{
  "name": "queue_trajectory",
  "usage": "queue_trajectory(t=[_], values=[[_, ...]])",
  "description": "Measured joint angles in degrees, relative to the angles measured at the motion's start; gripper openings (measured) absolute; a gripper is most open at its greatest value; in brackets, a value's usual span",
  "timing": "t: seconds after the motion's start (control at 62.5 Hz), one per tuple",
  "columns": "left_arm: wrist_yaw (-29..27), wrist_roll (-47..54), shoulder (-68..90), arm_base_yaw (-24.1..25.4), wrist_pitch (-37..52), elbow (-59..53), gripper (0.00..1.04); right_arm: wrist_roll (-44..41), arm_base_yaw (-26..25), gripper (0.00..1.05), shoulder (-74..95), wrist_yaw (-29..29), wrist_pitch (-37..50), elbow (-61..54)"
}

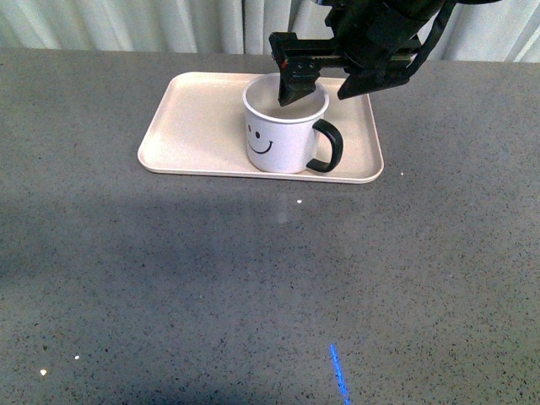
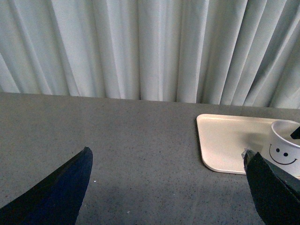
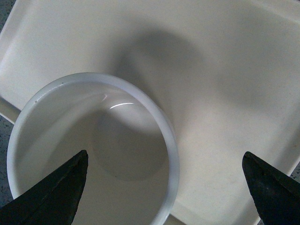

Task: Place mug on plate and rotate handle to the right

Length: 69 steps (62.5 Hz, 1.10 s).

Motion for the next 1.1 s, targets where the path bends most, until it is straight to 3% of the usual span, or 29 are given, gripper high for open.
queue_trajectory(t=[0.544,0.752,1.105], values=[[0.0,0.0,0.0,0.0,0.0,0.0,0.95,1.46,0.98,0.02,4.59,1.66,-6.78,8.5],[0.0,0.0,0.0,0.0,0.0,0.0,0.95,-1.95,0.33,0.02,5.35,1.2,-10.08,14.32],[0.0,0.0,0.0,0.0,0.0,0.0,0.95,-22.29,-3.21,0.02,7.8,-1.4,-14.93,20.59]])
